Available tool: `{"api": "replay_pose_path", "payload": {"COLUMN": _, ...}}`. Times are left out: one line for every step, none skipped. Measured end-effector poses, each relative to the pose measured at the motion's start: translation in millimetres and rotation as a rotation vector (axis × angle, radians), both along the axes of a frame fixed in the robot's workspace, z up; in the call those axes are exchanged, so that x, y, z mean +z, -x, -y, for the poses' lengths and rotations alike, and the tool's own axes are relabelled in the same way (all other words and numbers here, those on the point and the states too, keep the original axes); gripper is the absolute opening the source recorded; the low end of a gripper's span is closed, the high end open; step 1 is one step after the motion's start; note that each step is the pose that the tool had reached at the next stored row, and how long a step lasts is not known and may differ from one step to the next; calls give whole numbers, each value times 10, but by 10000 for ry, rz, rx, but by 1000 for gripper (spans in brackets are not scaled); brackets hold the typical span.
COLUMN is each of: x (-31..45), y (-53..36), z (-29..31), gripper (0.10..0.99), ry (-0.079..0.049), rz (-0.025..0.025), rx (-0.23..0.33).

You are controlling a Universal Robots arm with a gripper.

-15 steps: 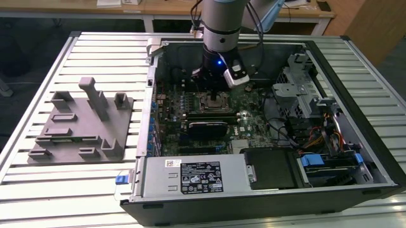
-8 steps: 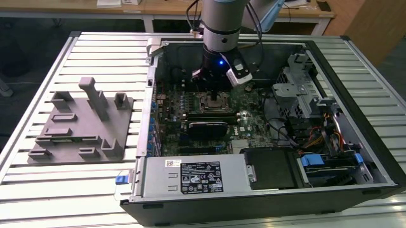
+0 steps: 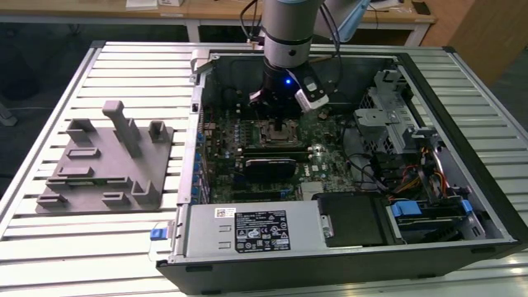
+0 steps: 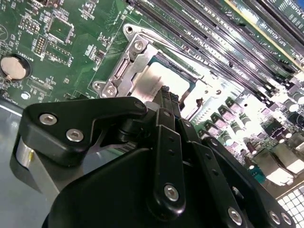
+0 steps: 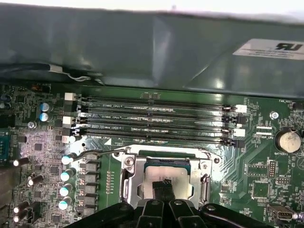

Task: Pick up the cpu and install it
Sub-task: 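Close the cpu cover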

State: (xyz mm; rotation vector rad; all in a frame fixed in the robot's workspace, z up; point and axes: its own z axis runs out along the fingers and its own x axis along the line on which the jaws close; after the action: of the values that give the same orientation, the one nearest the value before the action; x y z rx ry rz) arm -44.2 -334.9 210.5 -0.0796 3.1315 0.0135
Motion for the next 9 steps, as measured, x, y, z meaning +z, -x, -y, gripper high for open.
{"api": "replay_pose_path", "payload": {"x": 0, "y": 10, "z": 0, "gripper": 106, "ry": 0, "rz": 9, "rx": 14}}
{"api": "replay_pose_path", "payload": {"x": -1, "y": 22, "z": 0, "gripper": 106, "ry": -1, "rz": 14, "rx": 19}}
{"api": "replay_pose_path", "payload": {"x": -1, "y": 38, "z": 0, "gripper": 106, "ry": -1, "rz": 16, "rx": 19}}
{"api": "replay_pose_path", "payload": {"x": -1, "y": 53, "z": 0, "gripper": 106, "ry": -1, "rz": 16, "rx": 18}}
{"api": "replay_pose_path", "payload": {"x": -3, "y": 66, "z": -1, "gripper": 106, "ry": -2, "rz": 18, "rx": 18}}
{"api": "replay_pose_path", "payload": {"x": -5, "y": 76, "z": -1, "gripper": 106, "ry": -1, "rz": 18, "rx": 18}}
{"api": "replay_pose_path", "payload": {"x": -7, "y": 87, "z": -1, "gripper": 106, "ry": -1, "rz": 17, "rx": 19}}
{"api": "replay_pose_path", "payload": {"x": -10, "y": 100, "z": 0, "gripper": 106, "ry": 0, "rz": 16, "rx": 15}}
{"api": "replay_pose_path", "payload": {"x": -13, "y": 116, "z": 0, "gripper": 106, "ry": 0, "rz": 16, "rx": 0}}
